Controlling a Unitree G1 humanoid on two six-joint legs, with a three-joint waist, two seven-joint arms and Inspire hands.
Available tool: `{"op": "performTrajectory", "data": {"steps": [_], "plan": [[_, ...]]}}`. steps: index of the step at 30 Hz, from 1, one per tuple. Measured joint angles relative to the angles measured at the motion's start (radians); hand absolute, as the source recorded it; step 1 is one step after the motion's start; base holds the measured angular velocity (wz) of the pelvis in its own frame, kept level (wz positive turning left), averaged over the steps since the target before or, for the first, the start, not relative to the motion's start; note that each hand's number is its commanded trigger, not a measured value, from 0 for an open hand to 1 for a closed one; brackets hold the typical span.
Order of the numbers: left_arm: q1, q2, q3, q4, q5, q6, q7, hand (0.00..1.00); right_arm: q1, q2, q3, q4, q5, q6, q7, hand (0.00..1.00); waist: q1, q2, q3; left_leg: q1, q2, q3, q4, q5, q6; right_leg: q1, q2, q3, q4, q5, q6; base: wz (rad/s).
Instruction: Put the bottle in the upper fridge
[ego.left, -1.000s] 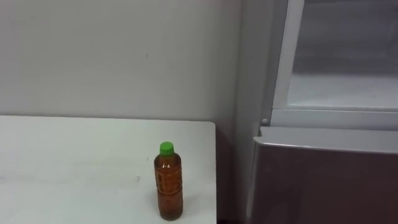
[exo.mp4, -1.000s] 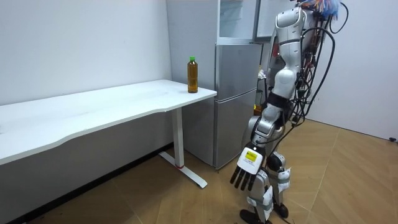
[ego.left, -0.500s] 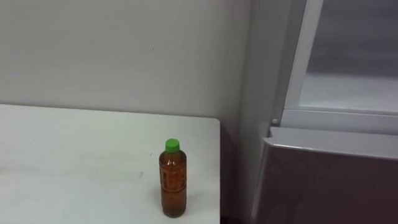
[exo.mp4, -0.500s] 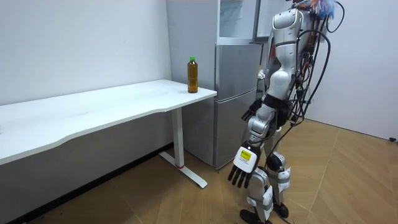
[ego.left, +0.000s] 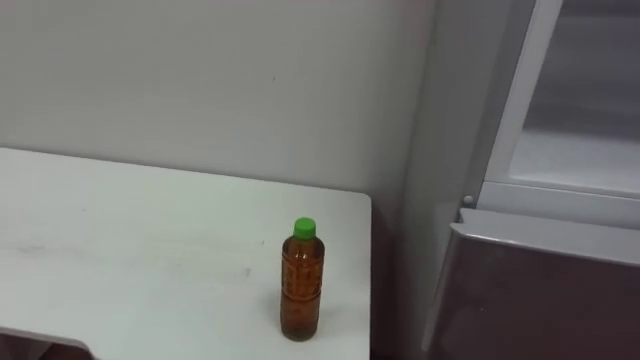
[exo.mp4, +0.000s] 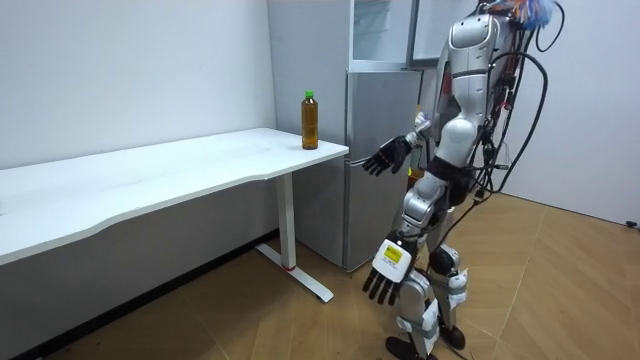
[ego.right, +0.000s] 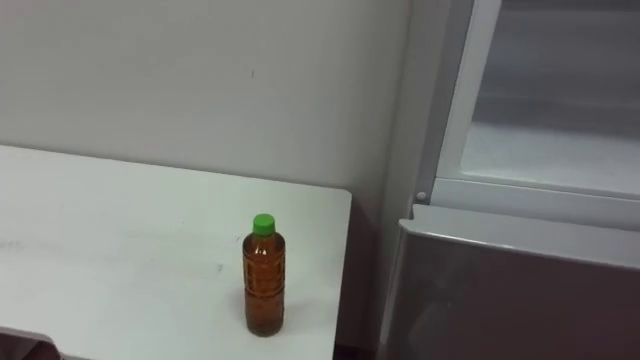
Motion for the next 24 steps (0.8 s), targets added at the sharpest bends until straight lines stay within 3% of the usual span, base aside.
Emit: {"op": "performTrajectory", "data": {"steps": [3, 13, 24], "plan": [[0.015, 0.002, -0.002, 0.009, -0.002, -0.002, -0.003, 0.00, 0.000, -0.003, 0.000, -0.069, 0.006, 0.002, 0.025, 0.00, 0.011, 0.004, -0.0010, 0.003, 0.000, 0.002, 0.000, 0.001, 0.002, 0.001, 0.003, 0.036, 0.000, 0.003, 0.000, -0.02], [0.031, 0.016, -0.018, 0.041, 0.008, -0.005, -0.012, 0.00, -0.020, -0.035, -0.022, -0.332, 0.035, 0.005, 0.137, 0.00, 0.033, -0.003, -0.0008, 0.001, 0.000, 0.003, 0.000, 0.005, 0.002, -0.010, 0.004, 0.049, 0.002, 0.004, 0.000, -0.01], [0.008, 0.025, -0.038, 0.039, 0.008, -0.017, -0.007, 0.00, -0.122, -0.027, -0.022, -0.374, 0.103, 0.007, 0.191, 0.00, 0.057, -0.030, 0.0037, 0.016, 0.001, 0.006, -0.009, 0.007, 0.001, 0.001, 0.005, 0.051, 0.000, 0.006, -0.001, -0.02]]}}
